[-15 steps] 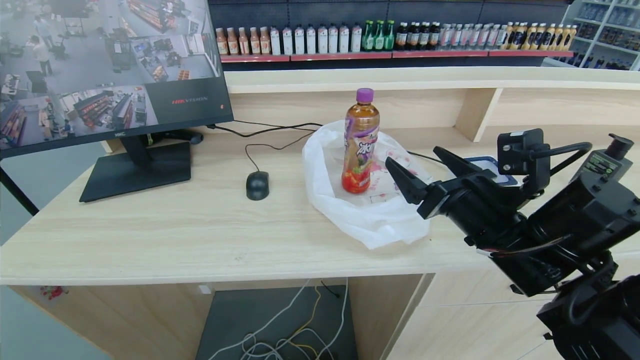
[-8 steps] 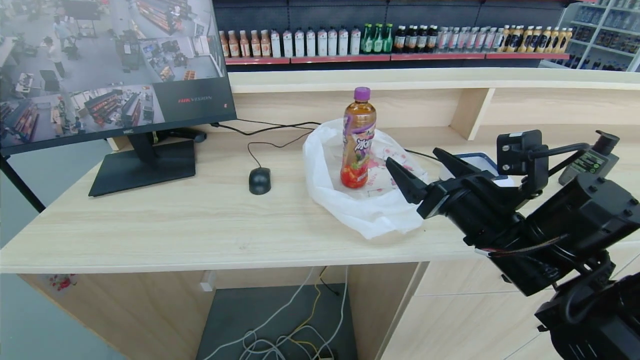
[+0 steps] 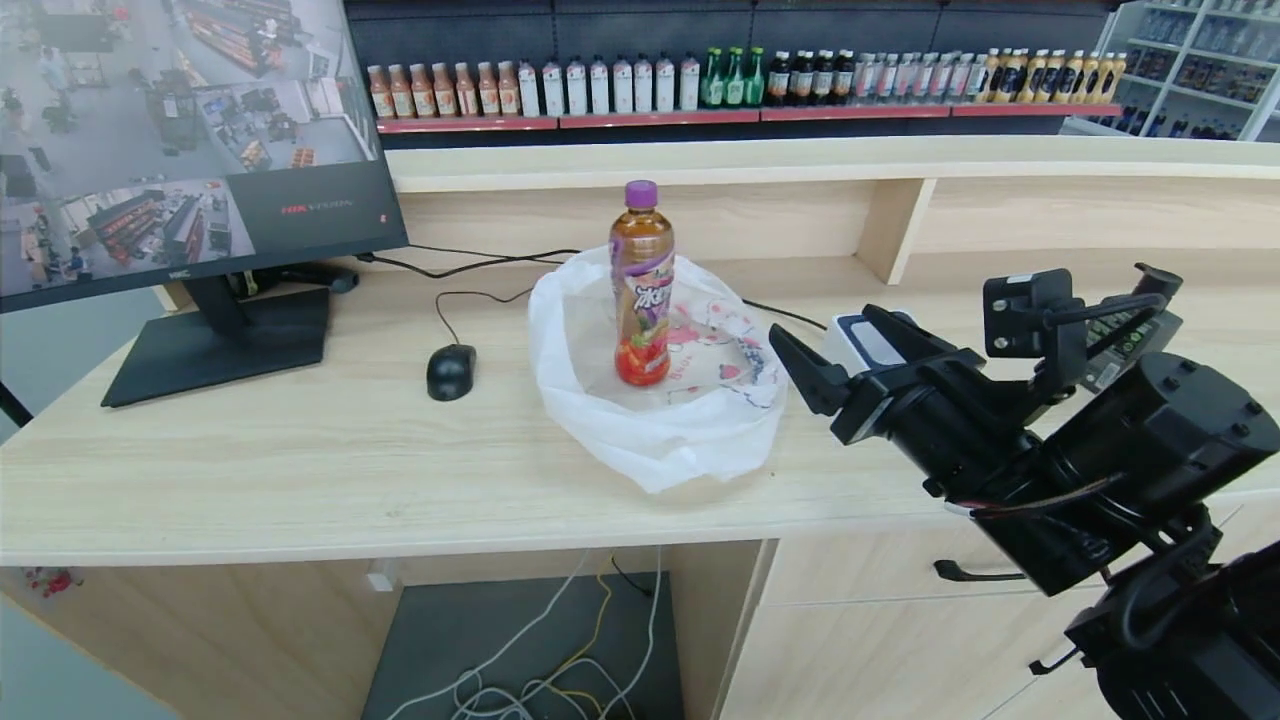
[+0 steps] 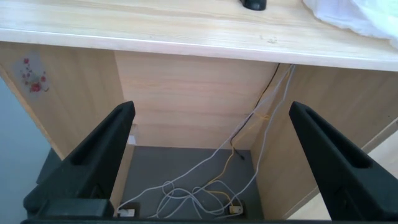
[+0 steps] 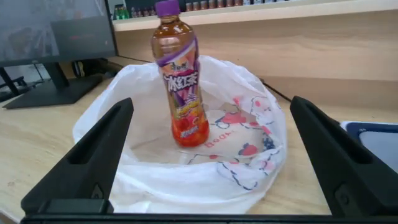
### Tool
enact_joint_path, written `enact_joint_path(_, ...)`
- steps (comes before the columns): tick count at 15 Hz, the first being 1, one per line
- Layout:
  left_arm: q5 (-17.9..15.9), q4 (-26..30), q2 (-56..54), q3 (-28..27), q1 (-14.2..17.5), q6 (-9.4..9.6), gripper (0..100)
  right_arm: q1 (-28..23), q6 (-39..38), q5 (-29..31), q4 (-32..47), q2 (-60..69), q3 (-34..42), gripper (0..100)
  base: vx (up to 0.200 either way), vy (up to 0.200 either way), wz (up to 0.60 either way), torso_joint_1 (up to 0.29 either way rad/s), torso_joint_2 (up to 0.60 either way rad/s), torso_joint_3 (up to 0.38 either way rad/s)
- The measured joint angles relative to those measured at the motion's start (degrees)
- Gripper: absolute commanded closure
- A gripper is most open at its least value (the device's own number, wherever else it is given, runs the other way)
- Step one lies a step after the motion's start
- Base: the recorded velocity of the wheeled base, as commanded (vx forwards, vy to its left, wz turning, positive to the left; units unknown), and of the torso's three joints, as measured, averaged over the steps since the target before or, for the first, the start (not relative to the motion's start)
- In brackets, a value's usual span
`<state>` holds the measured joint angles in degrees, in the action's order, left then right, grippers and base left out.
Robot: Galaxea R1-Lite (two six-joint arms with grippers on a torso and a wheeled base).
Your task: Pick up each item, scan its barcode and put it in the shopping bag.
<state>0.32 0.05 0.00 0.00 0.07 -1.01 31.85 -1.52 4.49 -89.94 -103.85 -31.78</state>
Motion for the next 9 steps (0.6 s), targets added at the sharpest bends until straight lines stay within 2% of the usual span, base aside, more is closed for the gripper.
enact_joint_path(9,0.01,-0.05,0.0,0.0,0.0,-0.16,0,-0.4,0.02,0.0,-0.07,3.44,3.69,0,0.0,-0.2,0.0,0.003,0.0,0.0)
